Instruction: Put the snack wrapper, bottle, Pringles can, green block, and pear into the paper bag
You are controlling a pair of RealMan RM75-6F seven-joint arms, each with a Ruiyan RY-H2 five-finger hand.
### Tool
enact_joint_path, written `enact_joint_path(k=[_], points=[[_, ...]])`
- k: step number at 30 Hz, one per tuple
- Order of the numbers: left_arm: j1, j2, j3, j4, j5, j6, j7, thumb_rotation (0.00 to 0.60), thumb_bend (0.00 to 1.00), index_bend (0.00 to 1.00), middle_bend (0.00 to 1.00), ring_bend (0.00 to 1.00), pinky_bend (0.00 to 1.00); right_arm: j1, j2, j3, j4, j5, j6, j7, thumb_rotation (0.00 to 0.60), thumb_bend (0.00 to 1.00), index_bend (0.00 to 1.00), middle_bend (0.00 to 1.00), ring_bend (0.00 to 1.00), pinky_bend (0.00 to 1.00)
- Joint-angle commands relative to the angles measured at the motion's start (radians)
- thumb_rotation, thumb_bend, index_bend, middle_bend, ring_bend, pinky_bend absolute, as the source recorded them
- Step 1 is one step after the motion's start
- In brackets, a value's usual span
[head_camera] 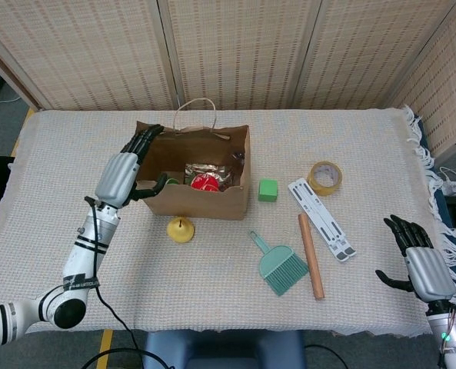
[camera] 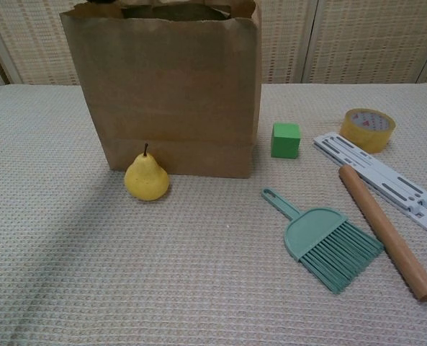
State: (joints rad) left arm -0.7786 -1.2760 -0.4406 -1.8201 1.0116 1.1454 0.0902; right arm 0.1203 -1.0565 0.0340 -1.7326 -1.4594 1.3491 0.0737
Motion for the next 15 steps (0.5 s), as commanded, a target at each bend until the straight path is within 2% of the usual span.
enact_joint_path(k=[1, 2, 5, 8, 11, 15], points=[[0.089, 0.068, -0.009, -0.077, 0.053, 0.093, -0.074, 0.6, 0.53, 0.4, 0.3, 0.28, 0.48, 0.0, 0.0, -0.001, 0.0, -0.002, 0.0, -0.001, 0.6, 0.11, 0.0, 0.0, 0.0, 0.0], [0.12, 0.089, -0.005, -0.09, 0.073, 0.127, -0.089, 0.6, 0.54, 0.44, 0.33, 0.31, 0.5, 0.0, 0.0, -0.002, 0.0, -0.004, 0.0, -0.002, 0.6, 0.11, 0.0, 0.0, 0.0, 0.0], [0.197, 0.138, 0.011, -0.113, 0.104, 0.188, -0.143, 0.6, 0.55, 0.46, 0.42, 0.4, 0.56, -0.001, 0.0, -0.003, 0.0, -0.005, 0.0, -0.002, 0.6, 0.11, 0.0, 0.0, 0.0, 0.0], [0.282, 0.191, 0.062, -0.114, 0.134, 0.218, -0.194, 0.6, 0.56, 0.47, 0.46, 0.45, 0.59, -0.001, -0.001, -0.003, -0.001, -0.006, 0.001, -0.001, 0.6, 0.11, 0.0, 0.0, 0.0, 0.0], [0.352, 0.228, 0.149, -0.08, 0.214, 0.219, -0.231, 0.6, 0.56, 0.5, 0.5, 0.48, 0.6, 0.0, -0.004, -0.003, 0.001, -0.008, 0.001, -0.003, 0.6, 0.11, 0.0, 0.0, 0.0, 0.0], [0.404, 0.232, 0.287, 0.018, 0.404, 0.203, -0.262, 0.6, 0.56, 0.49, 0.5, 0.48, 0.58, 0.002, -0.006, -0.004, -0.001, -0.004, -0.003, -0.01, 0.6, 0.11, 0.0, 0.0, 0.0, 0.0]])
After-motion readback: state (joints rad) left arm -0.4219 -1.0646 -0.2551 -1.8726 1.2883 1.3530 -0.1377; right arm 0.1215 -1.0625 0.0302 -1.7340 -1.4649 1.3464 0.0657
